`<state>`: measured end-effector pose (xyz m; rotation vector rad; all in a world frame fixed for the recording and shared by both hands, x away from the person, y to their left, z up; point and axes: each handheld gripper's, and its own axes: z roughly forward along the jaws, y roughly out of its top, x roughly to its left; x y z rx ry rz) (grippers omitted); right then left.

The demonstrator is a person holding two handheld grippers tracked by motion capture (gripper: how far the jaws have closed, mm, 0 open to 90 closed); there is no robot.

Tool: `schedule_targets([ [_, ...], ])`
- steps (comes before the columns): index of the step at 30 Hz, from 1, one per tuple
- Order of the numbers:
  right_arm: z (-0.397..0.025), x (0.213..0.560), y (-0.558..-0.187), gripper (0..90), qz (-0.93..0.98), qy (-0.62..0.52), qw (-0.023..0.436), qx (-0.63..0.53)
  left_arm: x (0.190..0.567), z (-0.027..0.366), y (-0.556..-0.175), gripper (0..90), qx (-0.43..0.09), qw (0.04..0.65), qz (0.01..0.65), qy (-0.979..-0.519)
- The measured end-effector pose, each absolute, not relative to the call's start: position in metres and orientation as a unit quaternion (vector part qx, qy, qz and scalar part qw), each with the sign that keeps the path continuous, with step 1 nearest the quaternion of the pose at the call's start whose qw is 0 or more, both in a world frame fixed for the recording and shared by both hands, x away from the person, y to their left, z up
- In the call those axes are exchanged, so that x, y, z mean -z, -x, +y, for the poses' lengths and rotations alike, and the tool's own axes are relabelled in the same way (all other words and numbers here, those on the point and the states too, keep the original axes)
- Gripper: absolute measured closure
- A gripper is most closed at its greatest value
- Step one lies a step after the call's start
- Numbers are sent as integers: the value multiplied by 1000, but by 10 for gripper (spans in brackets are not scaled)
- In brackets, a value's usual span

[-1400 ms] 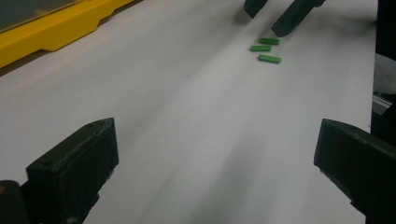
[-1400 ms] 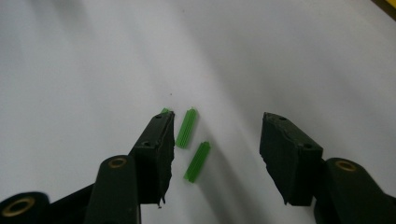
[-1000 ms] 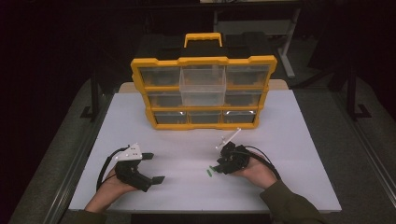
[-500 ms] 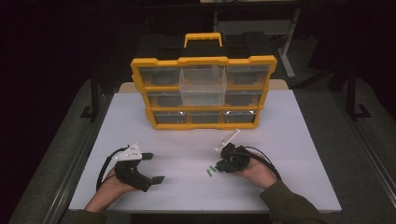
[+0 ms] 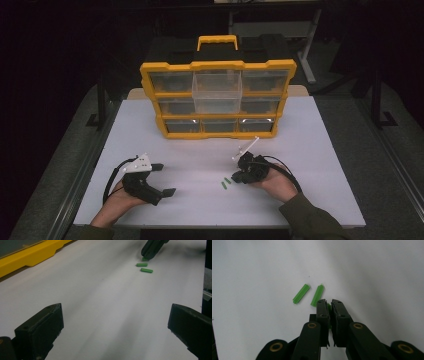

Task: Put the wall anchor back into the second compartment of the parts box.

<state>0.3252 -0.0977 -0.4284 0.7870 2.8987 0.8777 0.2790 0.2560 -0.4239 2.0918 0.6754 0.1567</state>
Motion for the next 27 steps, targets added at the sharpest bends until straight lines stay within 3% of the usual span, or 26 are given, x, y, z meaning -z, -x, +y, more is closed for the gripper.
schedule_targets([
  [27,-132,381,-341,848,913,-275,2,-301,424,259,-281,4,-75,447,271,-849],
])
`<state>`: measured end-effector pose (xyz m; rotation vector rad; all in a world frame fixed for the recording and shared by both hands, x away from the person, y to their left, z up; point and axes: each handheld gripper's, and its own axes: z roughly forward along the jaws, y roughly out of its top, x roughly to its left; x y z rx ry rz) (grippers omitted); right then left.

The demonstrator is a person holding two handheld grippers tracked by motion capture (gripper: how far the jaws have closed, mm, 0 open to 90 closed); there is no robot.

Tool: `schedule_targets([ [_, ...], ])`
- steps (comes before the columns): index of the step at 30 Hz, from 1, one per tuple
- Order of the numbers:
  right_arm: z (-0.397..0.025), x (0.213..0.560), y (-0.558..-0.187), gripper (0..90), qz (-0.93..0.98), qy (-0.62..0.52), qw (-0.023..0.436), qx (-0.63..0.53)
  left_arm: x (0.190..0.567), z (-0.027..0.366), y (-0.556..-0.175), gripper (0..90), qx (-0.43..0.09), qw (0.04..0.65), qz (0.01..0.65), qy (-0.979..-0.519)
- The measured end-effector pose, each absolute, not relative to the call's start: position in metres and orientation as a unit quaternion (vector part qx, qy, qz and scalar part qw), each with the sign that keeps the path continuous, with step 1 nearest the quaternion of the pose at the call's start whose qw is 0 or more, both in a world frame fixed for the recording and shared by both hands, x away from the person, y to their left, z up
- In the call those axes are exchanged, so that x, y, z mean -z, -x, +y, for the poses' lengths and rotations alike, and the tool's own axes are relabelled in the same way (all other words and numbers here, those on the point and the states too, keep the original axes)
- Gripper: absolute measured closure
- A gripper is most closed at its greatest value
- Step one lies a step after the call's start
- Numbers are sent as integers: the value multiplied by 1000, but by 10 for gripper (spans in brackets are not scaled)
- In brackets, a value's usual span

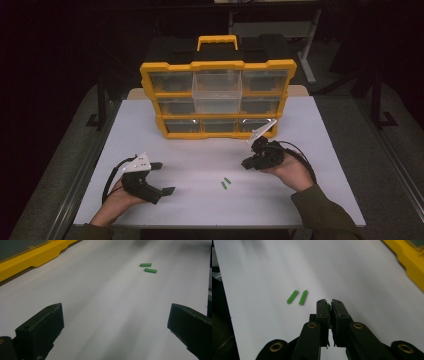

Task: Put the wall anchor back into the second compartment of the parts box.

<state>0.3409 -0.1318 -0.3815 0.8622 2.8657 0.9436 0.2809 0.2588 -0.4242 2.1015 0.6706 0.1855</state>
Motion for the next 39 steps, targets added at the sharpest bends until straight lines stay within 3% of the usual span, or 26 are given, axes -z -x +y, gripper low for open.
schedule_targets([
  [23,-149,320,-360,848,909,-272,10,-317,426,257,-280,3,-71,445,259,-855],
  [39,-156,260,-372,848,901,-269,22,-339,425,256,-279,4,-68,445,259,-854],
])
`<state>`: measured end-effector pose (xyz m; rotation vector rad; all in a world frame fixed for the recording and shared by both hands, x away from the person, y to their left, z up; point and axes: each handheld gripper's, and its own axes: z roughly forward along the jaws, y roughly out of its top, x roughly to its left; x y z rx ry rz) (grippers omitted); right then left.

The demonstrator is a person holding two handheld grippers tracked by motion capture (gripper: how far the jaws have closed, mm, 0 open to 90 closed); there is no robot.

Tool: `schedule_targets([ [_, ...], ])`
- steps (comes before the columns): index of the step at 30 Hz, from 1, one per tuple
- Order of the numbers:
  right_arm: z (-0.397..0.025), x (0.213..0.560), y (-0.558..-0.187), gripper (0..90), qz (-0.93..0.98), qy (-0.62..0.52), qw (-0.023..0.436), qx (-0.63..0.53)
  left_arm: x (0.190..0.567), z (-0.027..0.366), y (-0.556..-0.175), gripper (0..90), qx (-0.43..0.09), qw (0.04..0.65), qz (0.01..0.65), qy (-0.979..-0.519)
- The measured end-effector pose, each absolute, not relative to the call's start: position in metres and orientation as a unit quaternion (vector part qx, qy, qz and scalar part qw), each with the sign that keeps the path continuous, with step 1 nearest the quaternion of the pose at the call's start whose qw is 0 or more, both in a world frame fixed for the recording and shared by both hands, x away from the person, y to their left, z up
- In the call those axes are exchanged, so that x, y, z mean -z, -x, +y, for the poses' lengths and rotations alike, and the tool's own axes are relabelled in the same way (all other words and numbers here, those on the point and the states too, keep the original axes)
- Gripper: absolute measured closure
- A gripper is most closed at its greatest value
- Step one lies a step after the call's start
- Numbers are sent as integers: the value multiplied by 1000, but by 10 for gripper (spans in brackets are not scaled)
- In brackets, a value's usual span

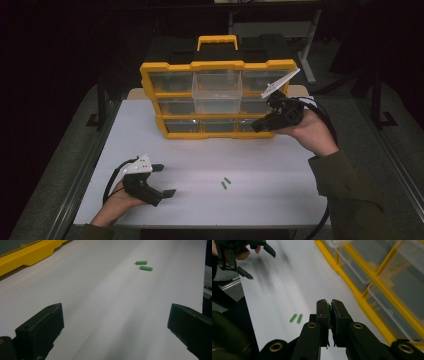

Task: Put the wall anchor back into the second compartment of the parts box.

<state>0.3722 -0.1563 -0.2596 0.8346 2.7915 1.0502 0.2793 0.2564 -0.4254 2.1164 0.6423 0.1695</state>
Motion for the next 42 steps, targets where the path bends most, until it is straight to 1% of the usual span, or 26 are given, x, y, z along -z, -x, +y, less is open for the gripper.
schedule_targets([
  [6,-160,242,-376,848,898,-268,25,-347,425,257,-280,4,-65,444,263,-854],
  [12,-160,213,-381,847,895,-265,33,-357,425,257,-280,4,-63,443,260,-856],
  [14,-160,209,-381,848,895,-264,35,-358,425,257,-280,8,-62,441,260,-857],
  [15,-159,200,-383,847,895,-262,41,-359,425,257,-279,8,-60,441,263,-856],
  [25,-151,165,-386,847,896,-249,56,-364,424,257,-278,7,-64,440,262,-856],
  [35,-140,140,-393,847,893,-244,63,-374,424,257,-278,7,-63,443,267,-854],
  [42,-128,135,-398,847,894,-239,60,-373,424,258,-279,7,-63,440,262,-857],
])
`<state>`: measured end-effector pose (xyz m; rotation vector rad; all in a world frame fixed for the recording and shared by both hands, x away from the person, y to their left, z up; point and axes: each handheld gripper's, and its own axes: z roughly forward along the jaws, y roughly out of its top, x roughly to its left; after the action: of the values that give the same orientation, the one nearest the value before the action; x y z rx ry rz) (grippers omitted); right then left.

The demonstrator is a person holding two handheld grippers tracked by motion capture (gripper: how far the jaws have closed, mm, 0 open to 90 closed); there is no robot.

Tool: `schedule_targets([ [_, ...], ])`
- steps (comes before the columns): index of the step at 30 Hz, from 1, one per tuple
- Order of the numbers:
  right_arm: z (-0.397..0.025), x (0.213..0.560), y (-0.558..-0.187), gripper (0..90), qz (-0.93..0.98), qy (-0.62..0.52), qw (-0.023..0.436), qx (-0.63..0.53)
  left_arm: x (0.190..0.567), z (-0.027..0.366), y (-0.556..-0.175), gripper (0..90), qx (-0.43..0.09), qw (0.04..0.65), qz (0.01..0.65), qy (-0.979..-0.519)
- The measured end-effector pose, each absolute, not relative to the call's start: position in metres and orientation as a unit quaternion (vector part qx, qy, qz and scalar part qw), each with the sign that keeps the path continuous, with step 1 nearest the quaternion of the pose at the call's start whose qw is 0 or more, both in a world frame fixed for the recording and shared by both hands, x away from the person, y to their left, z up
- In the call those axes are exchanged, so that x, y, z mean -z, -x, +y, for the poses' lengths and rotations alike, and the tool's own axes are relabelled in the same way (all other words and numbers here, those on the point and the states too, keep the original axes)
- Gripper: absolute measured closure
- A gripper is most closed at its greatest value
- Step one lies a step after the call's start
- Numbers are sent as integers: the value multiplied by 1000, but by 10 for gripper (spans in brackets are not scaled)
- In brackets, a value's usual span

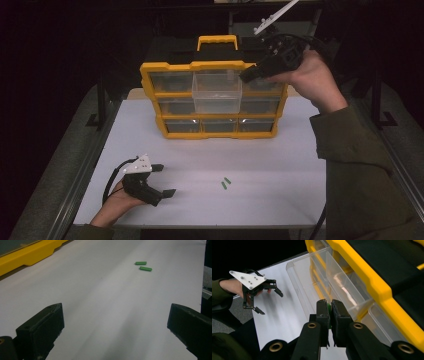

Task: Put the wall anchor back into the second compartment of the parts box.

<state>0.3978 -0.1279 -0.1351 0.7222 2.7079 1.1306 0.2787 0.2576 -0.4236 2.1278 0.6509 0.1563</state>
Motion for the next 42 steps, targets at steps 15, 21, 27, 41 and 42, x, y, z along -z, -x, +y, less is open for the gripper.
schedule_targets([
  [15,-93,150,-421,845,909,-225,64,-344,423,257,-278,7,-64,439,257,-859],
  [21,-87,155,-425,839,914,-228,61,-331,423,257,-278,7,-64,440,257,-858],
  [27,-84,156,-426,759,914,-230,62,-327,424,257,-278,7,-64,440,257,-858],
  [41,-119,141,-412,688,900,-251,81,-346,424,258,-278,7,-62,438,257,-859],
  [42,-122,140,-411,679,900,-251,83,-346,424,258,-278,7,-62,438,259,-859],
])
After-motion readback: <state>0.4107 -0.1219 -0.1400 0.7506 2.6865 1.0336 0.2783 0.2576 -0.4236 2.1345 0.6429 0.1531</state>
